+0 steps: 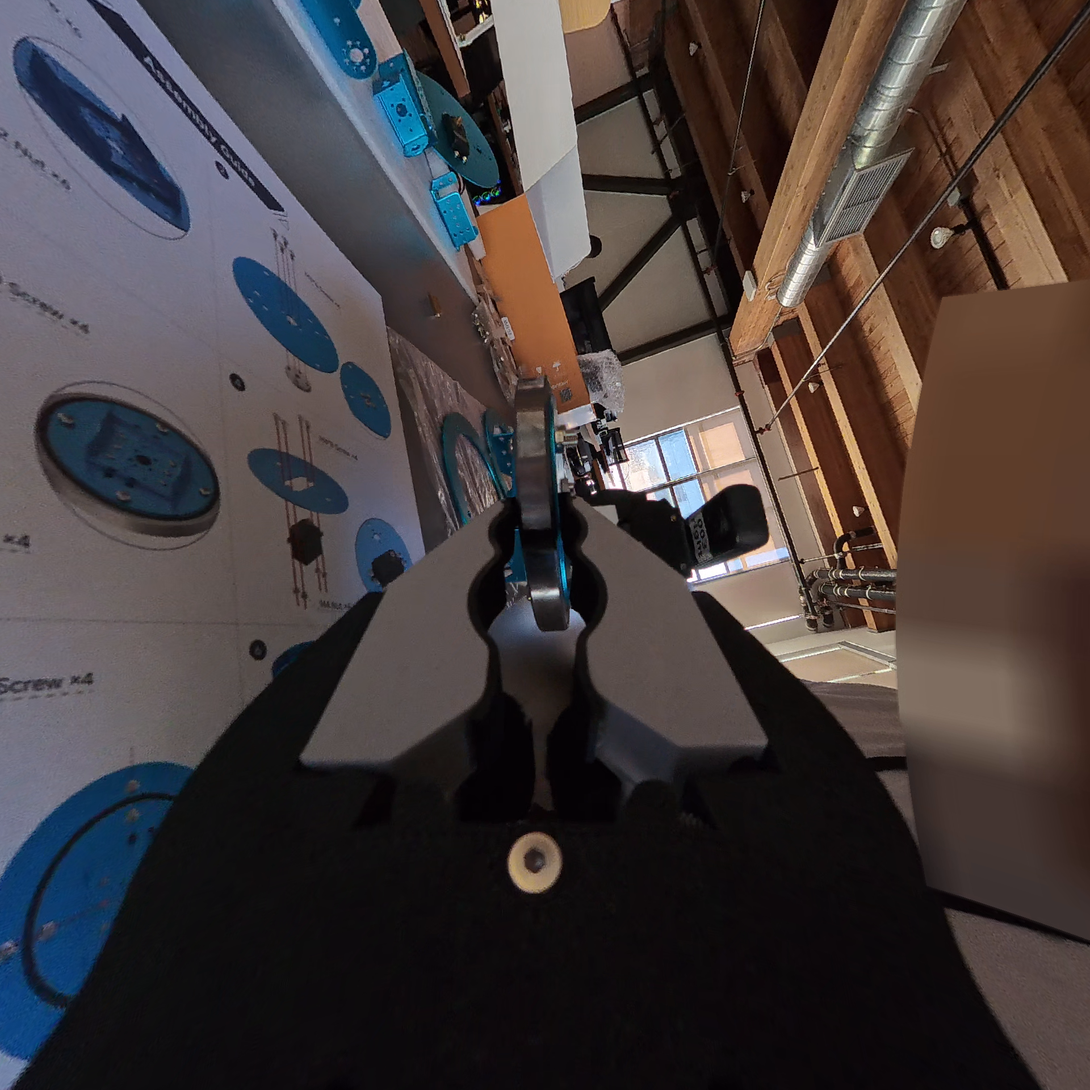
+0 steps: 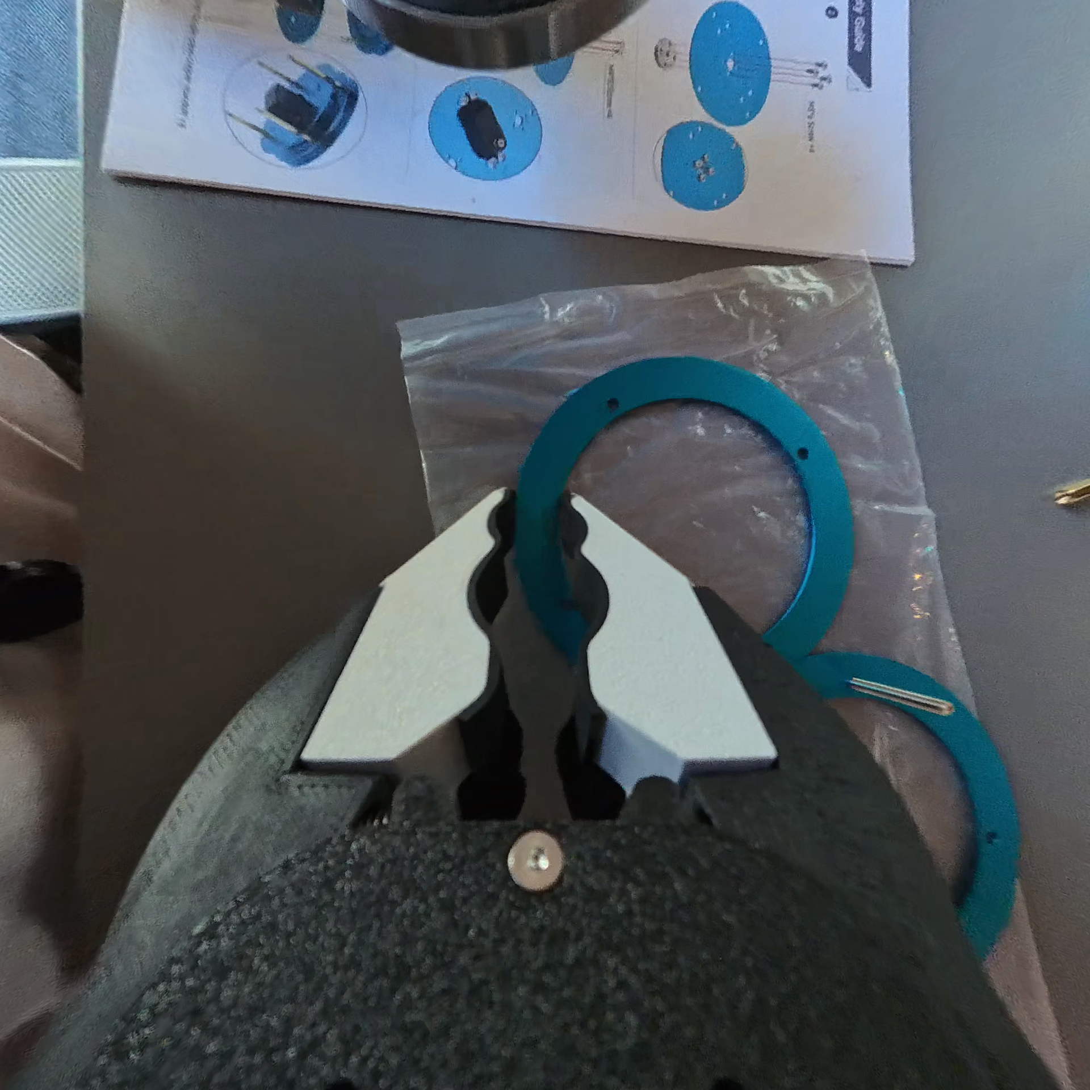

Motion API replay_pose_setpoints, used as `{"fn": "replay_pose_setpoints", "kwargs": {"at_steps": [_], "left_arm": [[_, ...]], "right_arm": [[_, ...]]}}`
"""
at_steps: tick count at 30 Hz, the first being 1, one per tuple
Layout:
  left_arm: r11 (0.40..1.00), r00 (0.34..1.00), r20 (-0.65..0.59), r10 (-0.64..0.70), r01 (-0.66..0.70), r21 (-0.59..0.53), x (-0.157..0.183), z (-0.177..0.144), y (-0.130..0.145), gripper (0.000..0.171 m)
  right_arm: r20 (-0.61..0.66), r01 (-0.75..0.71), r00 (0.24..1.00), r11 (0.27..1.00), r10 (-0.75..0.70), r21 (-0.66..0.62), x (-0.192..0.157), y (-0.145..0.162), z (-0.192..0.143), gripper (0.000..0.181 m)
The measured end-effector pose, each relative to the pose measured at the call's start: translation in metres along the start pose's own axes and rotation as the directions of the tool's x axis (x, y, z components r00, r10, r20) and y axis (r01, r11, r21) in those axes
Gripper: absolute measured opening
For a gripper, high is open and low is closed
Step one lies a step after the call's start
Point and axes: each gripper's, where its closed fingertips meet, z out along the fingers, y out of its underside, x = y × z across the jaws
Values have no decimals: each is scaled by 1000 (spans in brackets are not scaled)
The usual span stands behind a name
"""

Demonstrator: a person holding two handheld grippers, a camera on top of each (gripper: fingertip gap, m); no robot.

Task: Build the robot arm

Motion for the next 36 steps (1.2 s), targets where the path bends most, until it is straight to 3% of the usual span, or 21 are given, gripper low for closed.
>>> {"fn": "replay_pose_setpoints", "kwargs": {"at_steps": [4, 5, 7, 12, 15, 16, 18, 20, 24, 28, 31, 36], "left_arm": [[1000, 999, 29, 23, -22, -17, -4, 0, 3, 14], [999, 999, 38, 28, -27, -22, -5, 0, 4, 14], [999, 998, 57, 31, -29, -31, -8, 0, 4, 14], [998, 997, 70, 35, -31, -54, -10, 4, 6, 14], [998, 998, 49, 38, -35, -57, -5, 6, 6, 14], [998, 998, 48, 39, -37, -54, -5, 6, 6, 14], [998, 997, 57, 45, -42, -49, -7, 6, 6, 14], [998, 996, 72, 43, -40, -42, -10, 4, 6, 14], [999, 999, 52, 2, 0, -36, -10, 0, 9, 14], [999, 999, 45, 12, -9, -48, -5, 0, 14, 14], [999, 999, 34, 15, -14, -51, -1, 0, 17, 14], [999, 999, 47, 21, -19, -39, -2, -2, 18, 14]], "right_arm": [[-99, 91, 991, 995, -95, -35, 1, -2, -1, 13], [-108, 103, 989, 995, -104, -13, 0, -6, -4, 0], [-129, 97, 988, 993, -88, 60, 0, -19, -13, 0], [-61, -18, 998, 983, 30, 184, 1, -38, -30, 0], [-55, -116, 991, 988, 122, 101, 18, -21, -20, 4], [-15, -163, 986, 984, 165, 73, 19, -17, -14, 23], [120, -246, 964, 968, 238, 55, 10, -19, -5, 28], [149, -254, 958, 966, 245, 46, 6, -19, 2, 28], [-46, -126, 991, 992, 126, 5, 18, -13, 13, 31], [-250, -21, 968, 999, 12, -33, 33, -17, 12, 30], [-306, 42, 950, 997, -58, -61, 31, -17, 16, 7], [-321, 37, 946, 998, -51, -49, 28, -18, 17, 0]]}}
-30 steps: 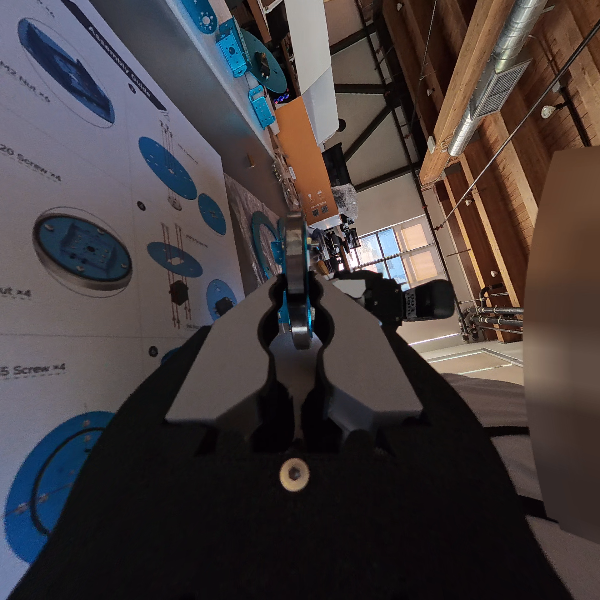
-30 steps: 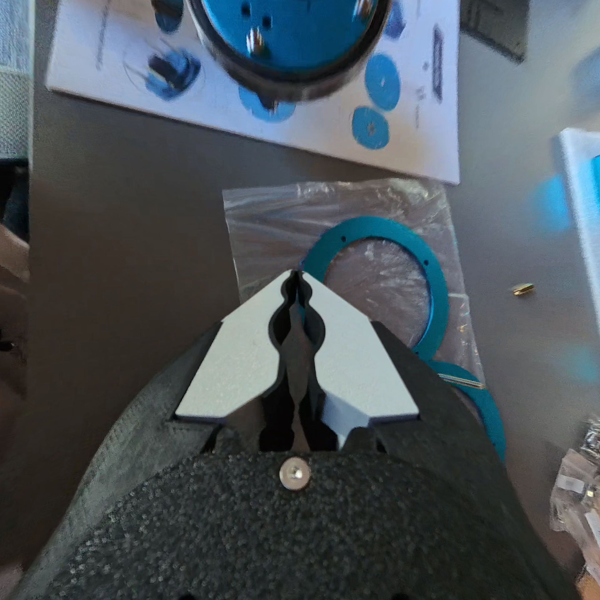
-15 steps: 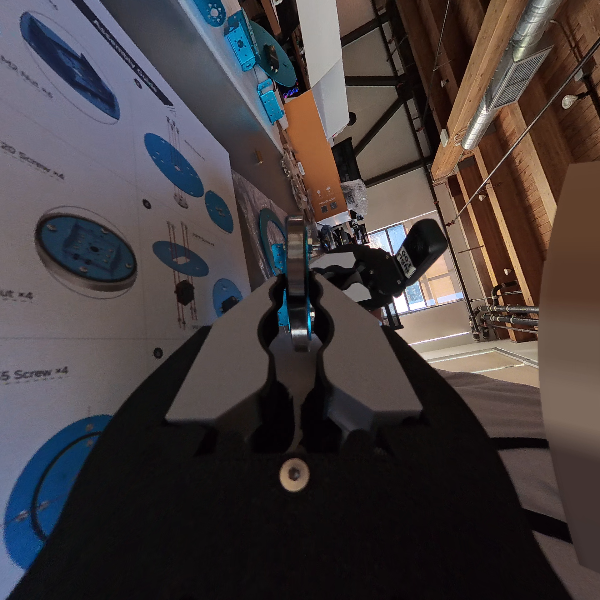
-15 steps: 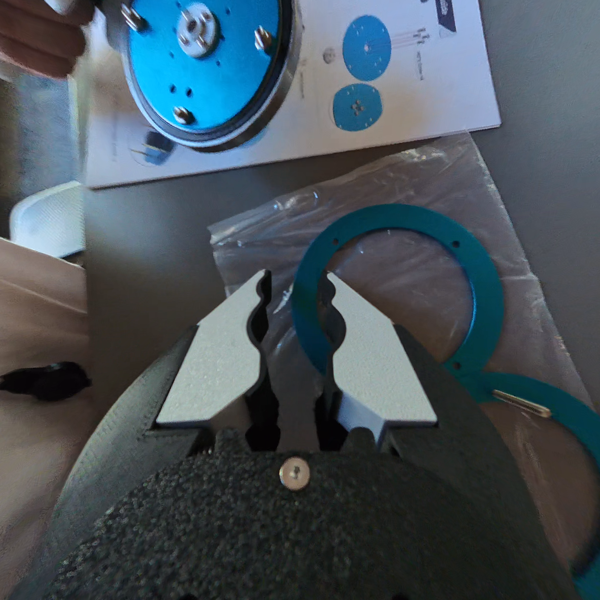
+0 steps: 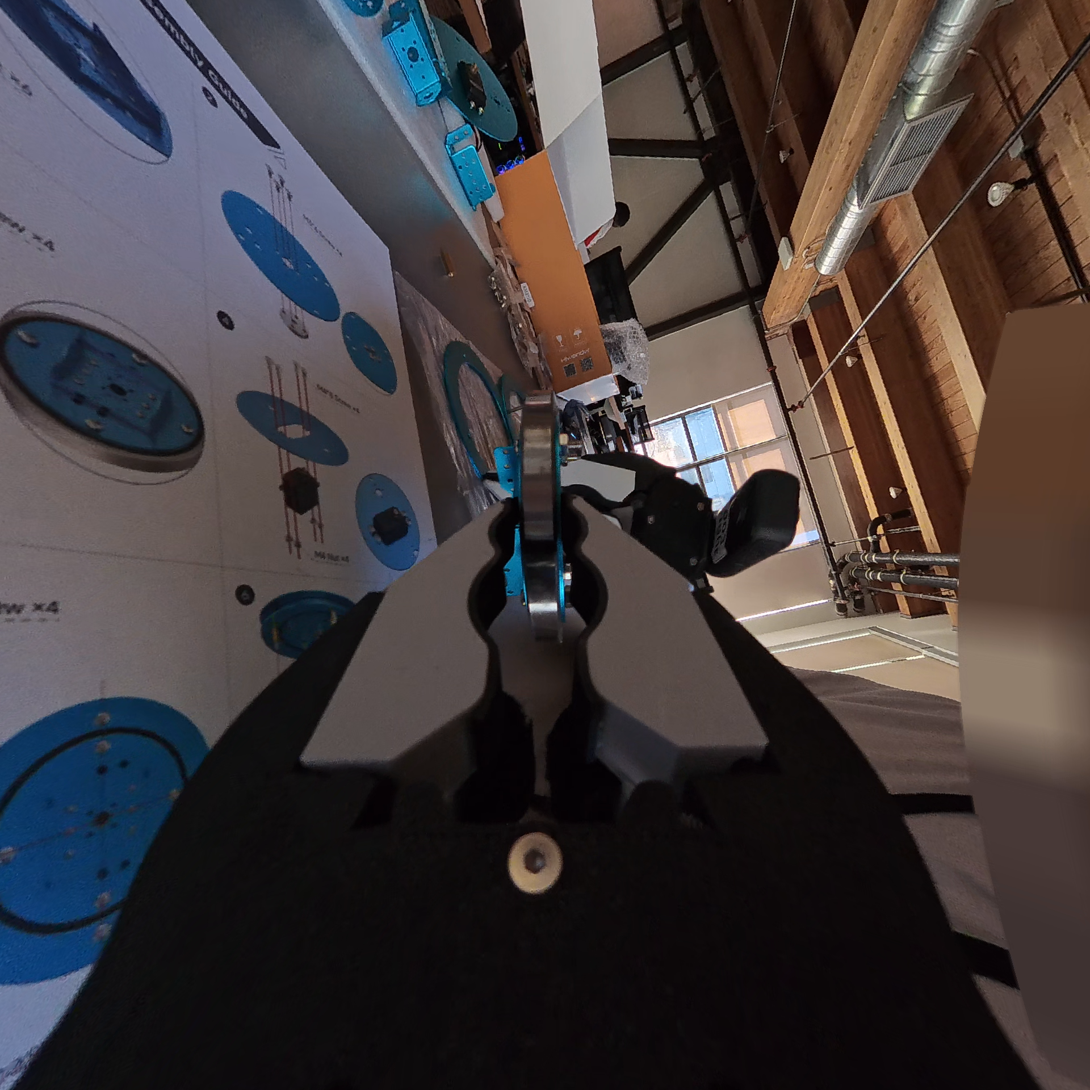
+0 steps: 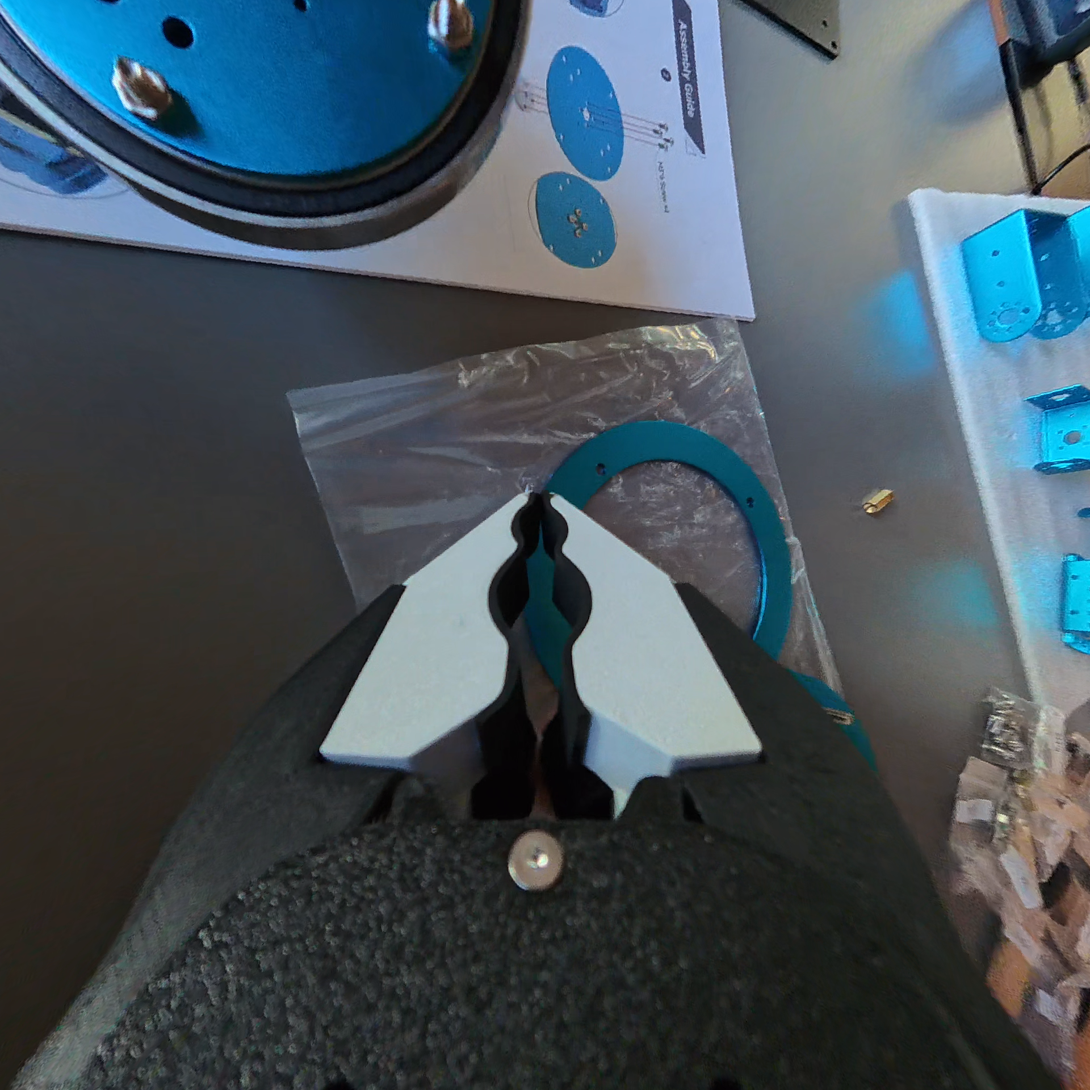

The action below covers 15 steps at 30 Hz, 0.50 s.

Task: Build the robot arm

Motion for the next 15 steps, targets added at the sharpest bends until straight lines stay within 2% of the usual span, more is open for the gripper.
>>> {"fn": "replay_pose_setpoints", "kwargs": {"at_steps": [4, 8, 10, 11, 12, 13, 15], "left_arm": [[1000, 1000, 13, -9, 9, 11, -4, -1, 0, 14], [1000, 1000, 18, -22, 22, 4, -8, 1, 0, 14], [1000, 1000, 10, -21, 21, 0, -7, 4, 0, 14], [1000, 1000, -6, -20, 20, -3, -4, 6, 0, 14], [1000, 999, -33, -18, 18, -6, 1, 9, 0, 14], [1000, 998, -67, -18, 18, -11, 7, 13, 0, 14], [999, 989, -143, -23, 19, -29, 22, 21, 0, 14]], "right_arm": [[208, -195, 963, 976, 173, 91, -5, -17, -12, 0], [252, -273, 943, 938, 216, 214, 14, -40, -34, 0], [306, -314, 922, 920, 237, 235, 18, -46, -40, 0], [381, -365, 886, 905, 264, 221, 15, -48, -41, 0], [492, -438, 819, 877, 296, 200, 9, -53, -44, 22], [594, -511, 732, 846, 335, 151, 5, -57, -47, 37], [753, -601, 548, 798, 364, 51, -4, -61, -51, 52]]}}
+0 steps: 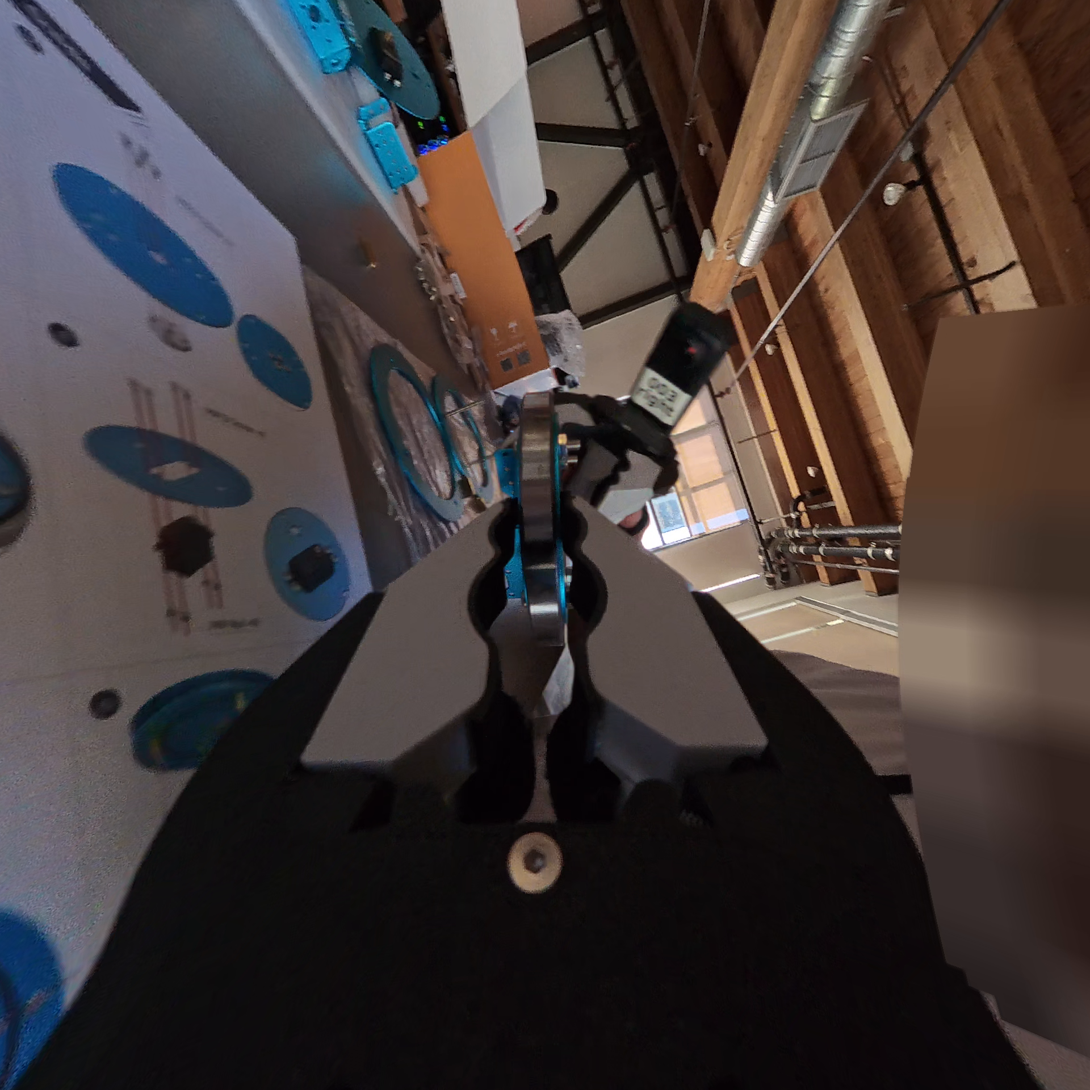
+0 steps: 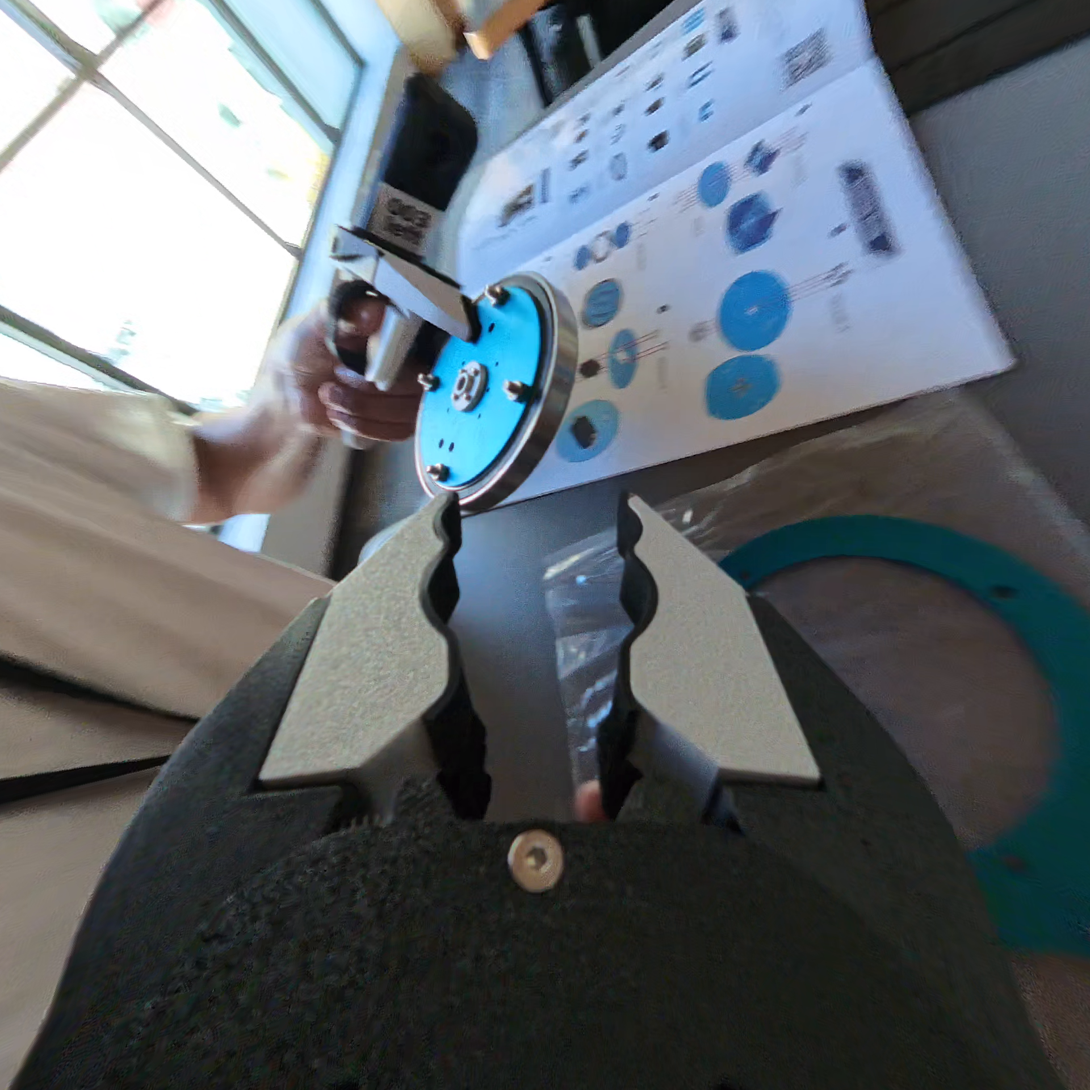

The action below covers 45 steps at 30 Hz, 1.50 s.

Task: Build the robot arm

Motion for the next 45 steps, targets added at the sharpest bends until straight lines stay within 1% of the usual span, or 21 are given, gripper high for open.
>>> {"fn": "replay_pose_setpoints", "kwargs": {"at_steps": [2, 4, 5, 7, 9, 11, 13, 15, 16, 18, 19, 21, 22, 24, 25, 29, 31, 32, 34, 40, 45], "left_arm": [[999, 999, -50, 12, -14, -36, 10, 13, 2, 14], [994, 997, -62, 47, -53, -95, 13, 30, 5, 14], [989, 996, -64, 64, -72, -128, 14, 39, 5, 14], [977, 994, -73, 82, -94, -190, 14, 55, 1, 14], [960, 992, -91, 92, -113, -257, 18, 74, -6, 14], [938, 988, -97, 120, -145, -315, 24, 98, -17, 14], [920, 984, -81, 156, -175, -350, 26, 125, -30, 14], [898, 983, -72, 167, -182, -401, 25, 154, -33, 14], [889, 986, -61, 157, -168, -425, 23, 170, -33, 14], [871, 988, -34, 151, -149, -469, 15, 200, -27, 14], [856, 987, -23, 157, -148, -495, 11, 212, -20, 14], [822, 986, -7, 165, -141, -551, 4, 233, -4, 14], [807, 986, -1, 168, -138, -574, 2, 242, 3, 14], [786, 986, 17, 168, -123, -606, -4, 256, 13, 14], [776, 986, 26, 166, -114, -620, -7, 261, 16, 14], [733, 988, 47, 146, -76, -676, -17, 273, 26, 14], [704, 991, 40, 125, -60, -708, -17, 275, 28, 14], [682, 993, 30, 116, -58, -729, -16, 274, 30, 14], [642, 995, 15, 101, -53, -765, -14, 272, 31, 14], [509, 998, -24, 66, -54, -859, -20, 266, 37, 14], [363, 994, -58, 91, -87, -928, -33, 263, 41, 14]], "right_arm": [[161, -132, 979, 991, 128, 16, -7, -1, 0, 52], [325, -253, 919, 966, 224, 49, -19, -10, -6, 42], [347, -275, 906, 960, 243, 44, -19, -11, -9, 33], [276, -250, 935, 966, 222, 71, -6, -11, -20, 17], [240, -260, 943, 961, 232, 94, 2, -15, -37, 17], [171, -219, 965, 969, 198, 114, 12, -20, -64, 18], [65, -161, 986, 975, 152, 151, 24, -30, -100, 34], [-100, -30, 994, 990, 44, 137, 37, -29, -134, 48], [-201, 55, 979, 992, -32, 110, 45, -27, -149, 58], [-379, 206, 910, 977, -170, 57, 60, -20, -172, 79], [-430, 236, 880, 971, -201, 28, 65, -13, -178, 89], [-485, 290, 837, 957, -255, -3, 67, 0, -181, 92], [-522, 328, 802, 944, -292, -26, 70, 7, -180, 94], [-610, 360, 708, 925, -356, -122, 83, 21, -182, 109], [-633, 357, 679, 921, -372, -158, 89, 27, -182, 114], [-673, 298, 648, 932, -357, -207, 108, 45, -176, 124], [-668, 269, 659, 938, -346, -220, 112, 53, -168, 124], [-669, 263, 658, 938, -345, -224, 111, 54, -165, 120], [-698, 255, 625, 937, -349, -240, 112, 55, -165, 108], [-751, 166, 588, 953, -302, -253, 110, 62, -159, 107], [-759, 32, 611, 965, -224, -258, 115, 73, -149, 107]]}}
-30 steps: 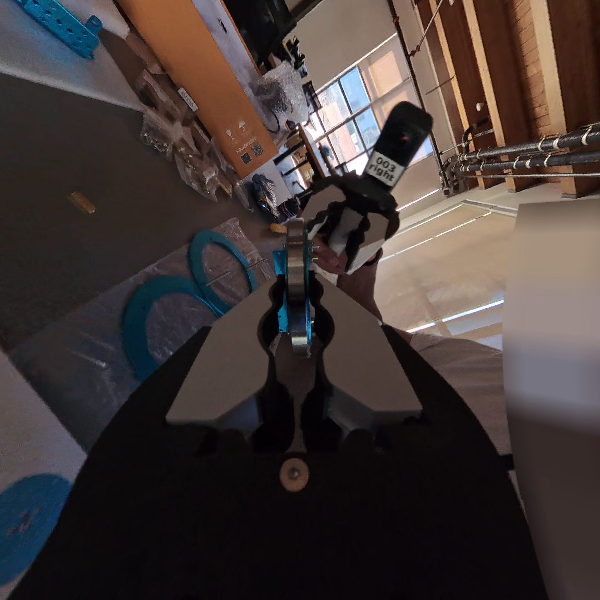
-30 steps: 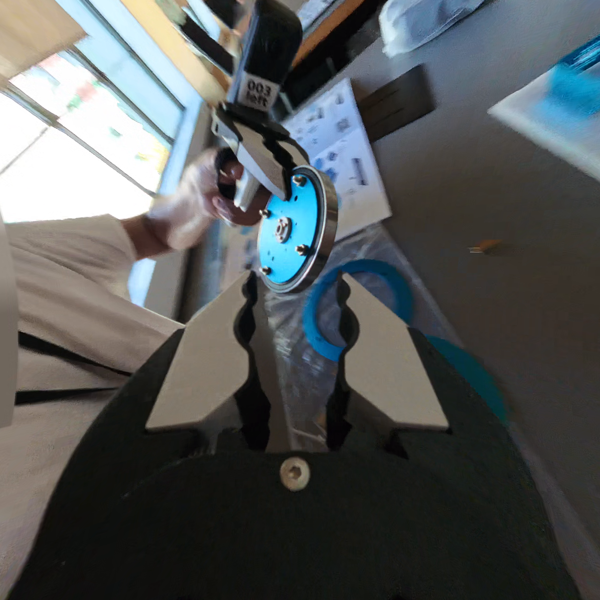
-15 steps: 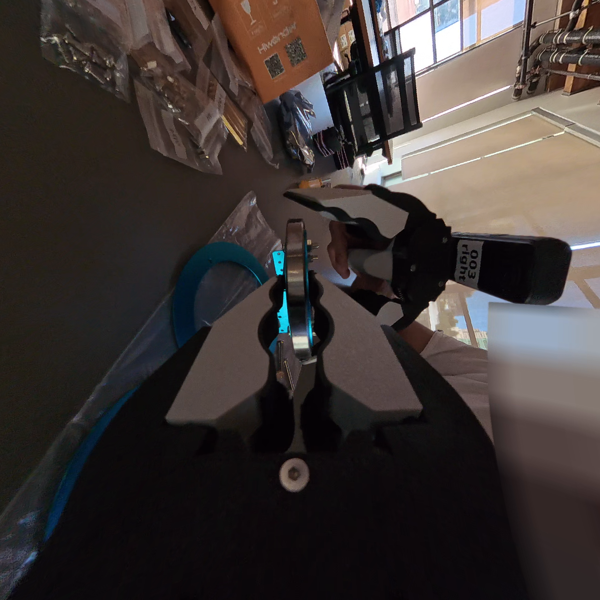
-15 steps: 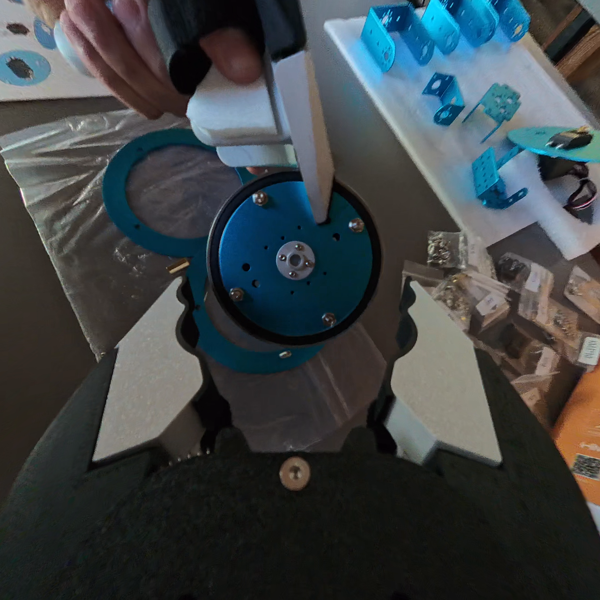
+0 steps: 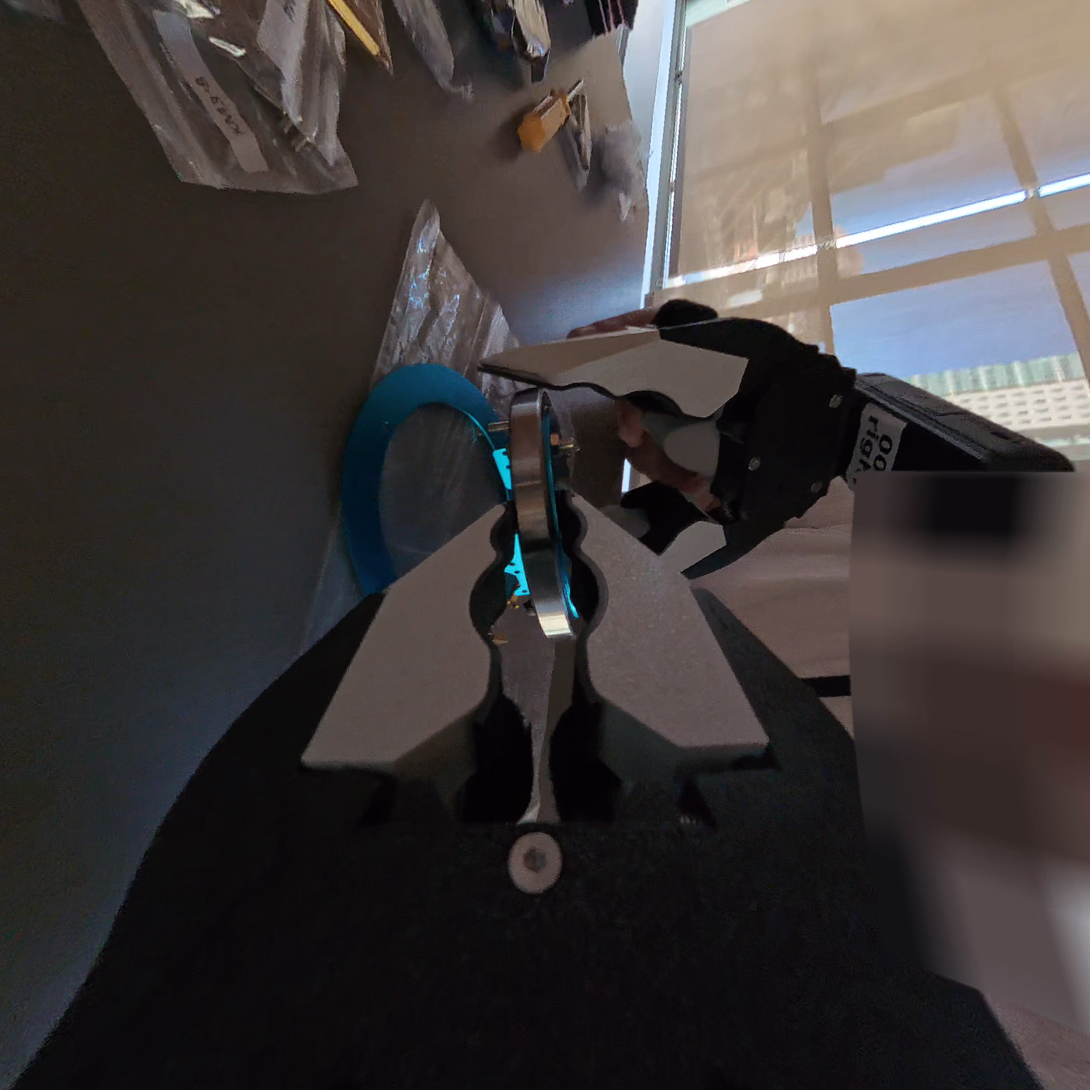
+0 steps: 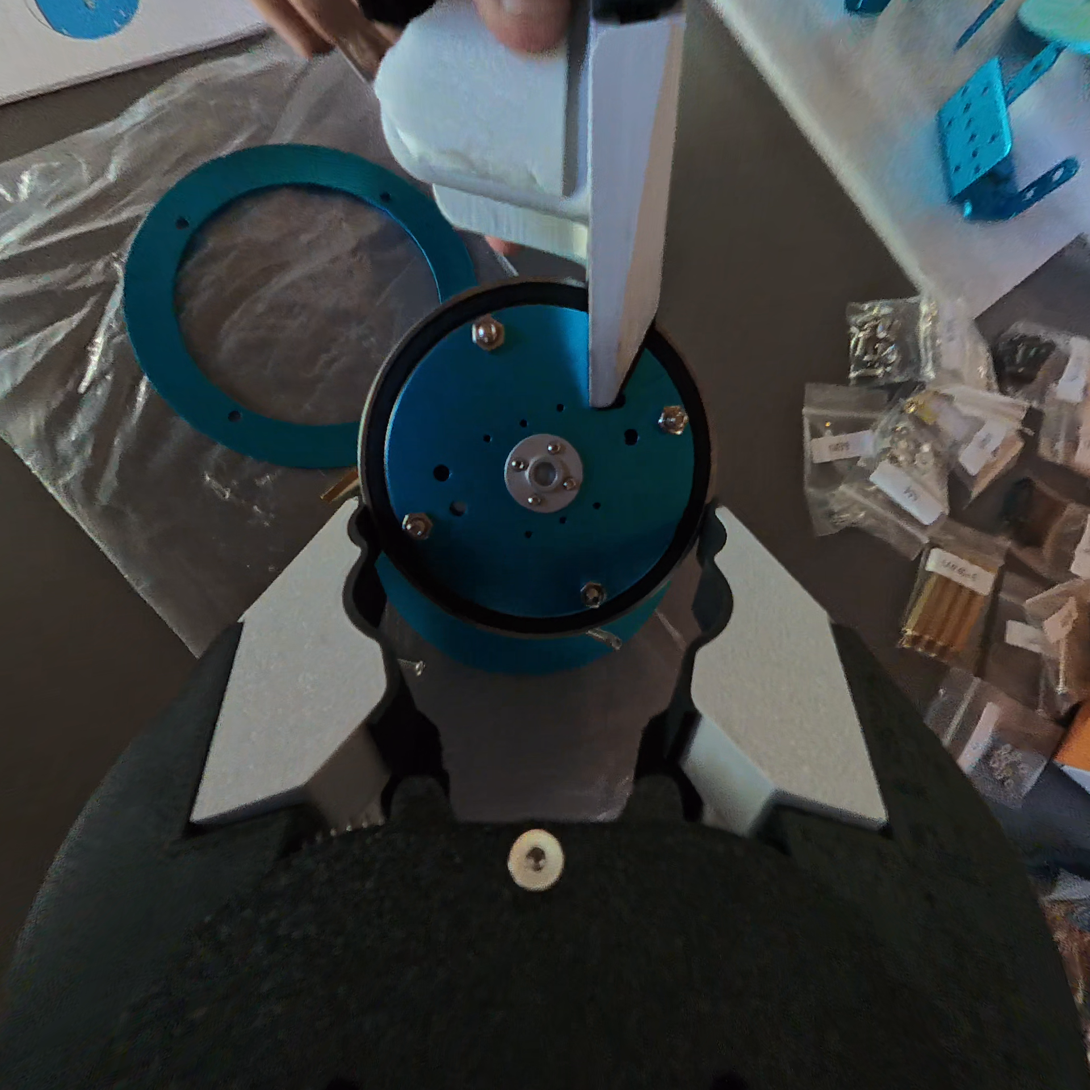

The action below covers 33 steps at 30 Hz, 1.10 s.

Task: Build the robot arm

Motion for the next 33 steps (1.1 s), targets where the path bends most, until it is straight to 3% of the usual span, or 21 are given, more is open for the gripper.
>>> {"fn": "replay_pose_setpoints", "kwargs": {"at_steps": [8, 15, 20, 25, 33], "left_arm": [[982, 995, 37, 92, -84, -170, -11, 15, -5, 14], [974, 993, 8, 118, -115, -194, -16, 14, -3, 14], [971, 985, 52, 164, -152, -183, -20, 13, -4, 17], [956, 952, 159, 261, -231, -181, -33, 9, -5, 24], [920, 901, 228, 368, -319, -225, -40, 7, -4, 26]], "right_arm": [[-14, -41, 999, 990, 39, -134, 6, 21, 6, 105], [21, -15, 1000, 983, 19, -183, 5, 22, -1, 96], [52, 3, 999, 996, 1, -93, 6, 8, -15, 88], [86, -5, 996, 1000, 5, -1, -1, 2, -15, 61], [136, -56, 990, 996, 46, 75, 2, 0, -21, 58]]}}
